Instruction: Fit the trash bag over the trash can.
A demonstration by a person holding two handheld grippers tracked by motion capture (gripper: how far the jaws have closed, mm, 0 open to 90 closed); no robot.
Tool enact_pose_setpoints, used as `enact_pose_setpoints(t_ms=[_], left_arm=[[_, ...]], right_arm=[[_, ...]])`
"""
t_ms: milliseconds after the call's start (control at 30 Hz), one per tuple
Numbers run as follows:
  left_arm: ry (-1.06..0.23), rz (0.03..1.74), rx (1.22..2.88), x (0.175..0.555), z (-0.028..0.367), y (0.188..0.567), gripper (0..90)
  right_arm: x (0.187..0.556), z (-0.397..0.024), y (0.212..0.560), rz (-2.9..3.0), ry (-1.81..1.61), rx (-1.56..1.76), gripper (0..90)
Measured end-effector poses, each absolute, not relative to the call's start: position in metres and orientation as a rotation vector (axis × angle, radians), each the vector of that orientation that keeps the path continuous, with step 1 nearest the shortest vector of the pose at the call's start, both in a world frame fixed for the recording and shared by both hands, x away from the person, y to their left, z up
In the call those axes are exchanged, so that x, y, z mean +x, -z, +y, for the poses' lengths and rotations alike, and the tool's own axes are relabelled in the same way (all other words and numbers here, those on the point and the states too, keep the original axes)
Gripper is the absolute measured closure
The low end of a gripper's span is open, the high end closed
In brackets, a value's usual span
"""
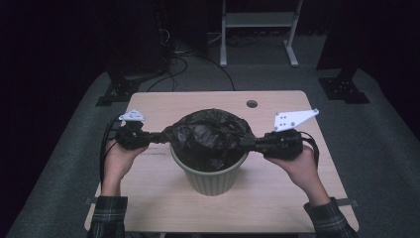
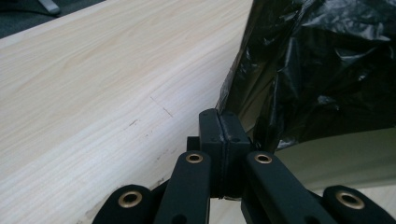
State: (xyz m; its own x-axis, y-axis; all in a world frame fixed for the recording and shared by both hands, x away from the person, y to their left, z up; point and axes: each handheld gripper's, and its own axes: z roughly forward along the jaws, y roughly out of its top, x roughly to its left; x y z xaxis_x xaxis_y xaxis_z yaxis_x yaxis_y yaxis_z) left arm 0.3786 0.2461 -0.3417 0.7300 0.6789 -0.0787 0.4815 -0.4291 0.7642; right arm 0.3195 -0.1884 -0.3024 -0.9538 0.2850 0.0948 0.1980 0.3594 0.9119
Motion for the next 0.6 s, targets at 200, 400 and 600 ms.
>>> enact_pose_setpoints(t_ms=[200,400,600], left_arm=[[-0.31,0.859,2.119,0.368,0.247,0.339,89.7],[-0.308,0.852,2.106,0.359,0.249,0.341,89.7],[-0.282,0.86,2.112,0.36,0.246,0.352,89.7]], right_arm=[[0.297,-0.186,0.316,2.576,-1.701,0.403,90.0],[0.278,-0.18,0.339,2.661,-1.71,0.356,90.0],[0.269,-0.17,0.371,2.787,-1.636,0.345,90.0]])
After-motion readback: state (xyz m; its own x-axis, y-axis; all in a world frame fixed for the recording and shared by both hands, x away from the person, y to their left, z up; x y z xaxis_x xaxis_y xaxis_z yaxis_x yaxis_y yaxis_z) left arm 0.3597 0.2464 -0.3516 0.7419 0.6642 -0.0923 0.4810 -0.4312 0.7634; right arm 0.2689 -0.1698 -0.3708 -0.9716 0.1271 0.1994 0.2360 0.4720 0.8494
